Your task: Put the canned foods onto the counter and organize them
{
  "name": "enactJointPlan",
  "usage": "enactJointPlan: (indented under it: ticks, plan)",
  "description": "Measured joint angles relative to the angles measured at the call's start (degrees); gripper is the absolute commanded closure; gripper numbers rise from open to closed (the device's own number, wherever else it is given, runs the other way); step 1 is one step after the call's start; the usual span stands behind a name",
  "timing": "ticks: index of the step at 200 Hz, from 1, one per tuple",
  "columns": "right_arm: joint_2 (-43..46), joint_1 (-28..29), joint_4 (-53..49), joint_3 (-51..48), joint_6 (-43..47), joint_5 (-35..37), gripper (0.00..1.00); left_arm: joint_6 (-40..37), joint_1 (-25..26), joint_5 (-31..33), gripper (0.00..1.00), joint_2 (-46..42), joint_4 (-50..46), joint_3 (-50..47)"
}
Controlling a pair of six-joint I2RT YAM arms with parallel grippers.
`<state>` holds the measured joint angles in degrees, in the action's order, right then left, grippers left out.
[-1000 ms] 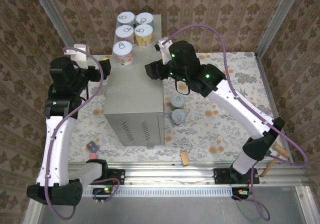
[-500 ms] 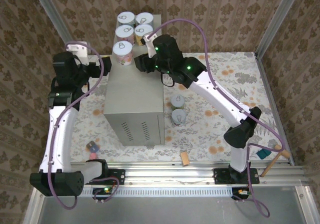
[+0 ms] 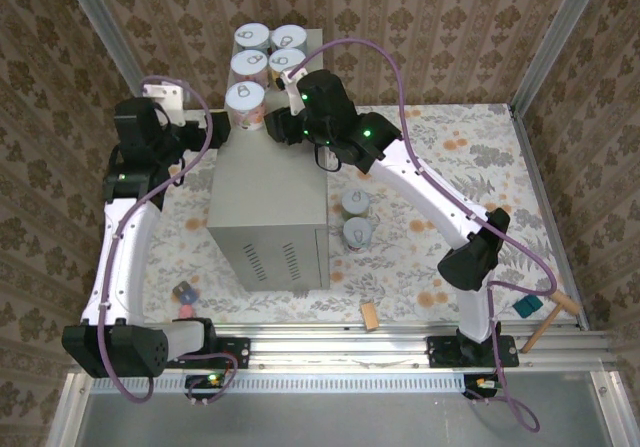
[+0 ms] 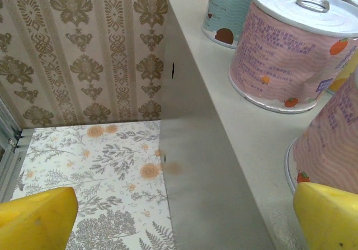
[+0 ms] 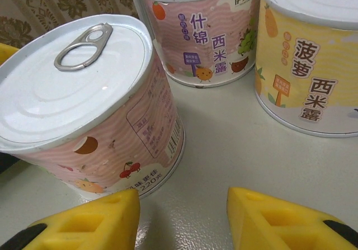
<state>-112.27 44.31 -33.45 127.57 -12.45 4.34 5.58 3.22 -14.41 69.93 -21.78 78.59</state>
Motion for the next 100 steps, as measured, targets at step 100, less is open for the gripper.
enactJointPlan:
  ticks: [100]
  plan:
    - [-2.47,0.00,-0.22,2.82,-0.04,0.02,0.53,0.09,0.00,-0.85,0.00,1.70,1.27,0.61]
